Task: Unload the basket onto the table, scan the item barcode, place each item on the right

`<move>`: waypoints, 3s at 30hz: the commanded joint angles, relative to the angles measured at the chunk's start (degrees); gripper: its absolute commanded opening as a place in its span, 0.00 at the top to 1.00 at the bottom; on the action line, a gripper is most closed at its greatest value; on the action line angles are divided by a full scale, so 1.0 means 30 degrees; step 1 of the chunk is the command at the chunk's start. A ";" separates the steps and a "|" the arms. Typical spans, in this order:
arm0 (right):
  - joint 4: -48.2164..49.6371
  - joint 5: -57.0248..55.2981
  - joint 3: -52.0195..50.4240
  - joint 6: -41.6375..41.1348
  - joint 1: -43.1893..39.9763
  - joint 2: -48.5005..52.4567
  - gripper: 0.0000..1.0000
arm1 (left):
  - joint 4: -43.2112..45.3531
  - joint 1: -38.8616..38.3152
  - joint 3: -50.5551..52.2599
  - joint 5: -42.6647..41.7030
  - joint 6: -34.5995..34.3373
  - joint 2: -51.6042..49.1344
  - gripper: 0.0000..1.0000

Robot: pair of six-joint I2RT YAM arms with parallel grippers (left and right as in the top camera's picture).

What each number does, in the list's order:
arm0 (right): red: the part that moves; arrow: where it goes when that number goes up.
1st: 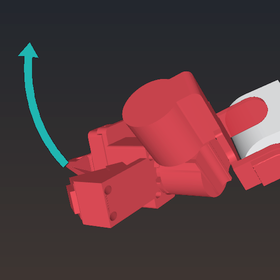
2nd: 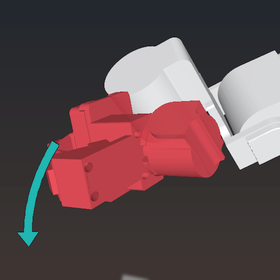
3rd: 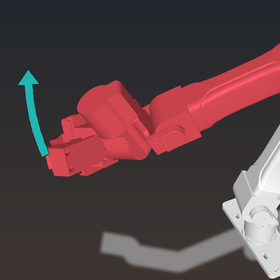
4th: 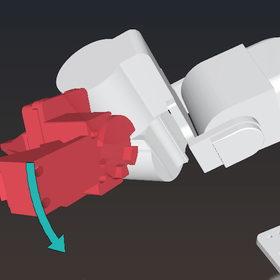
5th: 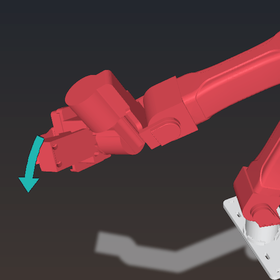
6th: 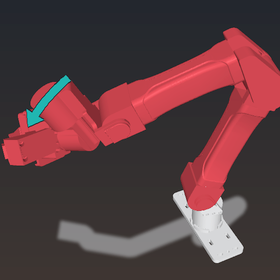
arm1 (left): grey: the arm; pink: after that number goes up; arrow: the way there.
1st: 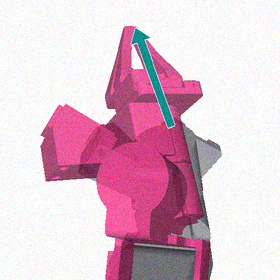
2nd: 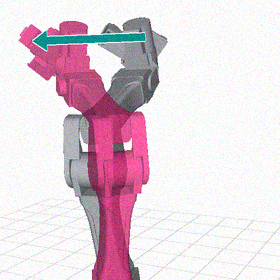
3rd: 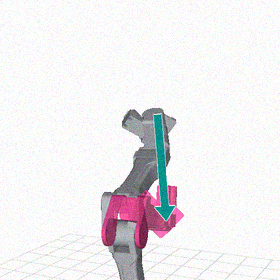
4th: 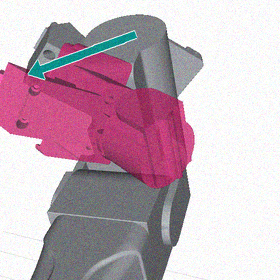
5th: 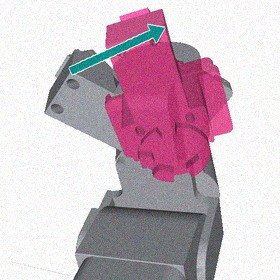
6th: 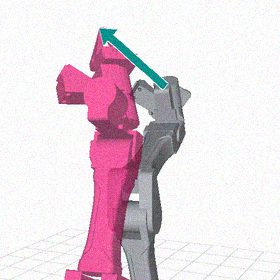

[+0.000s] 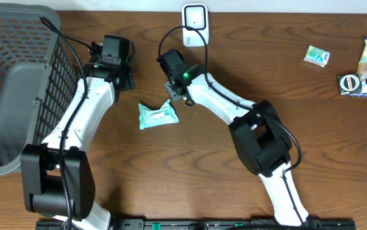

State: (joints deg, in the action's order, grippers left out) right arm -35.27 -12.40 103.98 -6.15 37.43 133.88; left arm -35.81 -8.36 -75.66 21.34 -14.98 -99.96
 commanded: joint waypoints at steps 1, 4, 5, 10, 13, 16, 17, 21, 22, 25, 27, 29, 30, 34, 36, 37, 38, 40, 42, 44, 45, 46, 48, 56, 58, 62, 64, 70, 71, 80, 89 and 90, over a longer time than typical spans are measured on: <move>-0.0102 0.0189 0.0022 -0.0219 0.0058 0.0976 0.93 | -0.0058 0.0015 -0.0233 0.0255 0.0102 0.0080 0.02; -0.0328 0.0262 0.0109 -0.0226 0.0058 0.0874 0.99 | -0.0058 0.0015 -0.0233 0.0255 0.0102 0.0080 0.03; -0.0481 0.0262 0.0175 -0.0226 0.0044 0.0852 0.99 | -0.0058 0.0015 -0.0226 0.0255 0.0102 0.0080 0.02; -0.2018 0.0648 0.1239 -0.0605 -0.0248 0.0546 0.99 | -0.0058 0.0015 -0.0226 0.0255 0.0102 0.0080 0.02; -0.2943 0.3308 0.2149 -0.0576 -0.0860 0.0197 0.99 | -0.0058 0.0015 -0.0233 0.0255 0.0102 0.0080 0.02; -0.3402 0.7184 0.2572 -0.0459 -0.1770 -0.0313 0.99 | -0.0058 0.0015 -0.0233 0.0255 0.0102 0.0080 0.02; -0.3439 0.8896 0.2594 -0.0306 -0.2164 -0.0546 0.99 | -0.0058 0.0015 -0.0233 0.0255 0.0102 0.0080 0.02; -0.3432 1.5555 0.2586 0.0364 -0.3876 -0.0794 0.99 | -0.0058 0.0015 -0.0233 0.0255 0.0102 0.0080 0.02; -0.3483 1.6903 0.2572 0.0372 -0.4320 -0.0794 0.99 | -0.0058 0.0015 -0.0226 0.0255 0.0102 0.0080 0.02; -0.3563 2.0101 0.2164 0.0882 -0.5639 -0.0787 0.99 | -0.0058 0.0015 -0.0233 0.0255 0.0102 0.0080 0.02; -0.3679 2.1879 0.1851 0.1421 -0.6346 -0.0765 0.99 | -0.0058 0.0015 -0.0233 0.0255 0.0102 0.0080 0.02; -0.3665 2.2979 0.1253 0.1661 -0.6914 -0.0765 0.99 | -0.0058 0.0015 -0.0233 0.0255 0.0102 0.0080 0.02; -0.3592 2.3314 0.0801 0.1661 -0.7184 -0.0765 0.99 | -0.0058 0.0015 -0.0233 0.0255 0.0102 0.0080 0.02; -0.2783 2.4115 -0.1253 0.1647 -0.7876 -0.0765 0.99 | -0.0058 0.0015 -0.0233 0.0255 0.0102 0.0080 0.02; -0.1785 2.5063 -0.2433 0.1450 -0.8145 -0.0765 0.99 | -0.0058 0.0015 -0.0233 0.0255 0.0102 0.0080 0.02; -0.1137 2.5383 -0.3024 0.1129 -0.8269 -0.0765 0.99 | -0.0058 0.0015 -0.0226 0.0255 0.0102 0.0080 0.02; -0.0233 2.5543 -0.3730 0.0597 -0.8415 -0.0765 0.99 | -0.0058 0.0015 -0.0233 0.0255 0.0102 0.0080 0.02; 0.1093 2.5543 -0.4656 -0.0277 -0.8677 -0.0765 0.99 | -0.0058 0.0015 -0.0233 0.0255 0.0102 0.0080 0.02; 0.2127 2.5522 -0.5311 -0.0867 -0.8998 -0.0765 0.99 | -0.0058 0.0015 -0.0233 0.0255 0.0102 0.0080 0.02; 0.2441 2.4560 -0.5646 -0.1005 -0.9369 -0.0765 0.99 | -0.0058 0.0015 -0.0233 0.0255 0.0102 0.0080 0.02; 0.2324 2.3292 -0.5734 -0.1224 -0.9595 -0.0765 0.99 | -0.0058 0.0015 -0.0233 0.0255 0.0102 0.0080 0.02; 0.1974 2.1711 -0.5741 -0.1457 -0.9814 -0.0765 0.99 | -0.0058 0.0015 -0.0233 0.0255 0.0102 0.0080 0.02; 0.1078 1.8302 -0.5741 -0.2244 -1.0244 -0.0765 0.99 | -0.0058 0.0015 -0.0226 0.0255 0.0102 0.0080 0.02; -0.1158 1.6976 -0.5224 -0.1821 -1.1387 -0.0809 0.96 | -0.0058 0.0015 -0.0233 0.0255 0.0102 0.0080 0.02; -0.2076 1.6961 -0.4685 -0.1260 -1.1599 -0.0874 0.89 | -0.0058 0.0015 -0.0233 0.0255 0.0102 0.0080 0.02; -0.3126 1.7012 -0.3570 -0.0918 -1.1650 -0.0954 0.76 | -0.0058 0.0015 -0.0233 0.0255 0.0102 0.0080 0.02; -0.3133 1.7588 -0.3206 -0.0561 -1.1468 -0.0954 0.72 | -0.0058 0.0015 -0.0233 0.0255 0.0102 0.0080 0.02; -0.2528 1.8258 -0.3053 -0.0284 -1.0703 -0.0947 0.65 | -0.0058 0.0015 -0.0233 0.0255 0.0102 0.0080 0.02; -0.2514 1.8258 -0.3053 -0.0284 -1.0564 -0.0947 0.66 | -0.0058 0.0015 -0.0233 0.0255 0.0102 0.0080 0.02; -0.2018 1.9139 -0.3053 -0.0277 -0.9530 -0.0947 0.75 | -0.0058 0.0015 -0.0233 0.0255 0.0102 0.0080 0.02; -0.1450 2.0065 -0.3053 -0.0270 -0.9493 -0.0947 0.73 | -0.0058 0.0015 -0.0226 0.0255 0.0102 0.0080 0.02; -0.1450 2.0050 -0.3053 -0.0240 -0.9471 -0.0947 0.72 | -0.0058 0.0015 -0.0226 0.0255 0.0102 0.0080 0.02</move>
State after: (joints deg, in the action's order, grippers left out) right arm -39.72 45.87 93.80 -7.81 8.67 131.13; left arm -35.81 -8.36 -75.66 21.34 -14.98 -99.96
